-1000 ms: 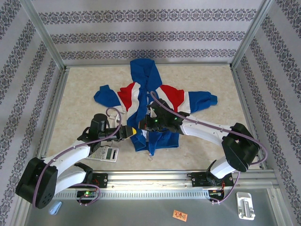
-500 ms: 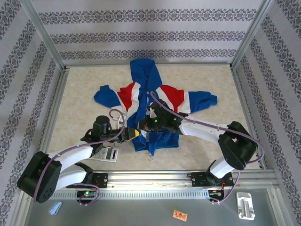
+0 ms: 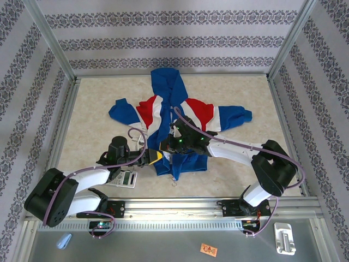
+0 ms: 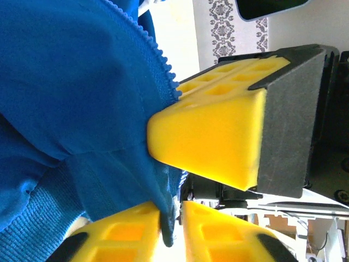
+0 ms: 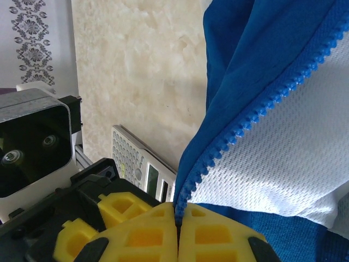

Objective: Zip up the jacket

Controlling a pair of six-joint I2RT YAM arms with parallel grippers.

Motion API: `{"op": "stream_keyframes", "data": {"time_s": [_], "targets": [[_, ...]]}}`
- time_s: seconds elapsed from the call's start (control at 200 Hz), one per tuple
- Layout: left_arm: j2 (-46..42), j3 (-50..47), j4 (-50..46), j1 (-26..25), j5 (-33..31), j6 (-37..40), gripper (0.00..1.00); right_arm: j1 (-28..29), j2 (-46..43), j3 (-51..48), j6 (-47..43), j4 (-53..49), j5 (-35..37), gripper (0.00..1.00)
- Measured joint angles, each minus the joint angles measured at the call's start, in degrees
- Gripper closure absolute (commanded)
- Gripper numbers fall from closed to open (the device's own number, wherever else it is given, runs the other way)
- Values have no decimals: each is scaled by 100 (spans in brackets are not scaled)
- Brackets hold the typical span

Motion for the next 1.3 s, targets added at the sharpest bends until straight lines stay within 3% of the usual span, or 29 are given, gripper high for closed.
{"op": "stream_keyframes", "data": {"time_s": [0.035, 0.105, 0.28, 0.525, 0.804, 0.944, 1.109, 1.304], "targets": [[33, -9, 46, -2, 15, -13, 100, 0, 0, 0, 0, -2, -2, 100], [68, -28, 131, -4, 26, -37, 100, 0, 0, 0, 0, 0, -11, 100], [52, -59, 186, -4, 63, -59, 100, -2, -42, -15, -44, -42, 7, 74], [-490, -85, -232, -4, -81, 46, 100, -105, -730, -310, -334, -400, 136, 58], [-1021, -85, -1165, 83, -404, 345, 100, -149, -1615, -1064, -645, -979, 599, 57], [-1049, -85, -1523, 125, -533, 470, 100, 70, -1628, -1366, -715, -1237, 938, 57], [-1049, -85, -1738, 157, -636, 509, 100, 437, -1438, -1493, -800, -1198, 1134, 65], [-1045, -85, -1843, 157, -717, 509, 100, 702, -1182, -1685, -765, -977, 1325, 65]]}}
